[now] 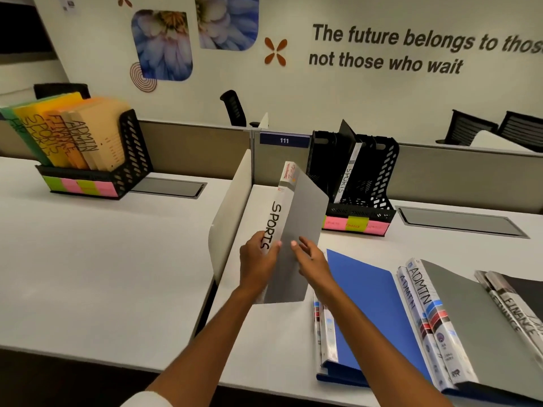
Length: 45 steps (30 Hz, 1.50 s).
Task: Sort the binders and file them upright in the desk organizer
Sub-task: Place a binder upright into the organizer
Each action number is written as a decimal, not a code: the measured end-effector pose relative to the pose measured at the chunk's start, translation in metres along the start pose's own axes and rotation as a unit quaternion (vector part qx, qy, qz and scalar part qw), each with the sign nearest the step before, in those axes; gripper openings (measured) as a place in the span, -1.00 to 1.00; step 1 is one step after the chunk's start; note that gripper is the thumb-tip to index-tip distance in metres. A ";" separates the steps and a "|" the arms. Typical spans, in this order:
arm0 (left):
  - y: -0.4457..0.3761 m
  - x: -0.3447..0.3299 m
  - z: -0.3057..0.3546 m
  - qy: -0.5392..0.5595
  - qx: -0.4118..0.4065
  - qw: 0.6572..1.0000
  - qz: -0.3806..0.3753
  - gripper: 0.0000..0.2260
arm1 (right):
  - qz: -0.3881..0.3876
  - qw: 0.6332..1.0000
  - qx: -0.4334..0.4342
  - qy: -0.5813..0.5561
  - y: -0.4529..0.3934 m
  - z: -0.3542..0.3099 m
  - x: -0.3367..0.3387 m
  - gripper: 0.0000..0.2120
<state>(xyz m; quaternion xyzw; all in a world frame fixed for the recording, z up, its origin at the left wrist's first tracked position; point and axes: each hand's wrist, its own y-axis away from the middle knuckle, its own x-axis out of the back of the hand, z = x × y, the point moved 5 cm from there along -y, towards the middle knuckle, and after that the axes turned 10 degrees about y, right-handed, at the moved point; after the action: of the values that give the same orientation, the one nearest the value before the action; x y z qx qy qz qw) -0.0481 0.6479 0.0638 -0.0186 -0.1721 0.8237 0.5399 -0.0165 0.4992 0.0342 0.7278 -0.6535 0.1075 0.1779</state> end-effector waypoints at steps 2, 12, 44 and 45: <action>0.001 -0.019 0.008 -0.002 -0.029 0.999 -0.019 -0.73 | 0.010 0.999 0.017 -0.034 0.000 -0.018 0.011 -0.39; 0.003 -0.114 0.054 0.034 -0.170 0.981 -0.086 -0.62 | 0.137 0.984 0.076 -0.090 -0.009 -0.058 0.100 -0.50; -0.130 -0.284 -0.043 -0.294 -0.055 0.913 -0.278 -0.37 | 0.398 0.897 0.176 -0.071 -0.171 -0.065 0.286 -0.73; -0.134 -0.283 -0.052 -0.330 -0.051 0.898 -0.285 -0.35 | 0.392 0.899 0.177 -0.081 -0.179 -0.064 0.285 -0.74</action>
<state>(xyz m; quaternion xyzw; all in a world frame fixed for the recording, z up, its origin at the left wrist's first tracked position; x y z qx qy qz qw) 0.1990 0.4560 0.0120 0.2773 -0.3800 0.5832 0.6623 0.2007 0.2799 0.1825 0.4386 -0.8681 0.2234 -0.0641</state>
